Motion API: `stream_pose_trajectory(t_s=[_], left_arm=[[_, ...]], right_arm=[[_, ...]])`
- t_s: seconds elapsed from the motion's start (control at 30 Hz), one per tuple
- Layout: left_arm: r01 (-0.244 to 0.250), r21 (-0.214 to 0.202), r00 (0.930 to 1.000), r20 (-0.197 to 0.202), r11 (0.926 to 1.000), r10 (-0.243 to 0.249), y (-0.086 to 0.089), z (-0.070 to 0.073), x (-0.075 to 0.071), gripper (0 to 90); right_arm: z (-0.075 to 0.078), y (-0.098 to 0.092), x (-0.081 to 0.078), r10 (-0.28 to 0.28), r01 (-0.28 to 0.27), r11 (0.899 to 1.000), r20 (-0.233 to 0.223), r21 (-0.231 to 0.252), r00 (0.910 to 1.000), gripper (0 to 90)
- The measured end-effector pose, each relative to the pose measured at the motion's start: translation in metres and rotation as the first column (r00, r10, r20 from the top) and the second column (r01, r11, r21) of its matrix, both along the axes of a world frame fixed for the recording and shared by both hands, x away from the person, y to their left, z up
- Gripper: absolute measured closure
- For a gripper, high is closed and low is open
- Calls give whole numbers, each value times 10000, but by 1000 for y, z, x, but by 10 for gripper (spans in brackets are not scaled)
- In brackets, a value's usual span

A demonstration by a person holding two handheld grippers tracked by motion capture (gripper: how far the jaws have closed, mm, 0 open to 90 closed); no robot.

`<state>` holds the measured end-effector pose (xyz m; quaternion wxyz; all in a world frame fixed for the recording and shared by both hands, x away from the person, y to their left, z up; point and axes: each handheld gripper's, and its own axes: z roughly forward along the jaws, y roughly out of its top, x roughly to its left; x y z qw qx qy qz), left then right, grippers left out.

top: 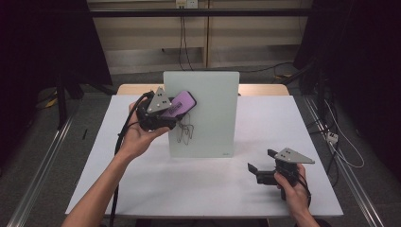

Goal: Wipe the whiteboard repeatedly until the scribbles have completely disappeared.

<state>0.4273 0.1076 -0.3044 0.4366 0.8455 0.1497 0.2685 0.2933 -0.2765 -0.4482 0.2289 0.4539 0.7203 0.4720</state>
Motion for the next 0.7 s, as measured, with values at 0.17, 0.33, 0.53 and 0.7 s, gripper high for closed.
stream_pose_trajectory(t_s=[0.17,0.33,0.53,0.7], left_arm=[[-185,-309,9998,89,9994,188,1,5,2,414],[-93,79,10000,30,9999,92,-4,0,0,414],[146,547,9999,61,9984,-150,-10,-14,-7,414],[318,764,9995,-90,9966,-312,-13,-29,-13,413]], right_arm=[[0,0,0,8,-8,10000,-35,4,10000,43],[0,0,0,48,-48,10000,-7,26,10000,43],[0,1,0,86,-86,10000,-15,27,10000,43],[0,1,0,85,-85,10000,-17,33,10000,43]])
